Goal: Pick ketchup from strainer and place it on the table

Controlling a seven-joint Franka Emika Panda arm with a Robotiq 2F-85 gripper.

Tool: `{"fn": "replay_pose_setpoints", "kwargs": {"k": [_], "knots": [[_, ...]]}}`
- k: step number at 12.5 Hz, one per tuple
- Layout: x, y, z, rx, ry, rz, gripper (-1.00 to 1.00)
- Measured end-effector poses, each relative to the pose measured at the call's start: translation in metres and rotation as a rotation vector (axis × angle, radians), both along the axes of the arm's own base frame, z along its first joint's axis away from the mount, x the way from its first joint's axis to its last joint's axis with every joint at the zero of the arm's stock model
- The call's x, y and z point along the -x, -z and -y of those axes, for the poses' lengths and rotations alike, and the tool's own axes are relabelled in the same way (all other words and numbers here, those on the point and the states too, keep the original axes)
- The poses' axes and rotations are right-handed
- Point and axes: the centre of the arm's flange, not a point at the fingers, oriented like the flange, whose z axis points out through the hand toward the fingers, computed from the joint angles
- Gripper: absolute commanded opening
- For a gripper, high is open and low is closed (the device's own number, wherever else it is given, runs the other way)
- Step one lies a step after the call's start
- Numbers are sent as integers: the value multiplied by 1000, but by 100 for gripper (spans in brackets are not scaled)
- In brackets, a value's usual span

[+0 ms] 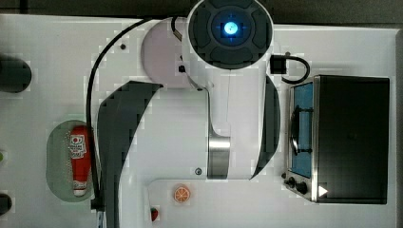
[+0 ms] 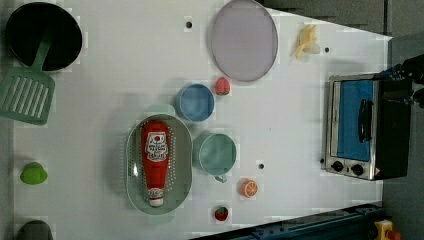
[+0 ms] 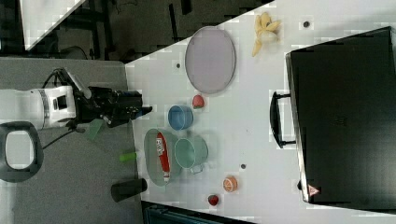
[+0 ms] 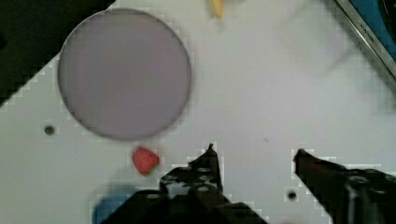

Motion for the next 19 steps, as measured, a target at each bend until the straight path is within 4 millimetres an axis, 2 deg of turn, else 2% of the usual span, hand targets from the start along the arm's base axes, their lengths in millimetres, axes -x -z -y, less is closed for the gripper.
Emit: {"fn": "replay_pose_setpoints", "kwargs": {"k": [2,3,5,7,9,11,13,16,17,19], "knots": [[46,8,8,-6,21,-93,81],[62,1,13,-6,34,-98,99],[76,-26,10,-20,42,-48,100],[76,-43,-14,-16,1,-2,100],[74,-39,-65,2,-93,-4,100],[70,-19,-137,7,-228,5,100],[73,11,-214,-1,-378,4,100],[103,62,-318,-47,-583,-44,100],[116,76,-346,-68,-641,-56,100],[137,99,-384,-88,-725,-55,100]]}}
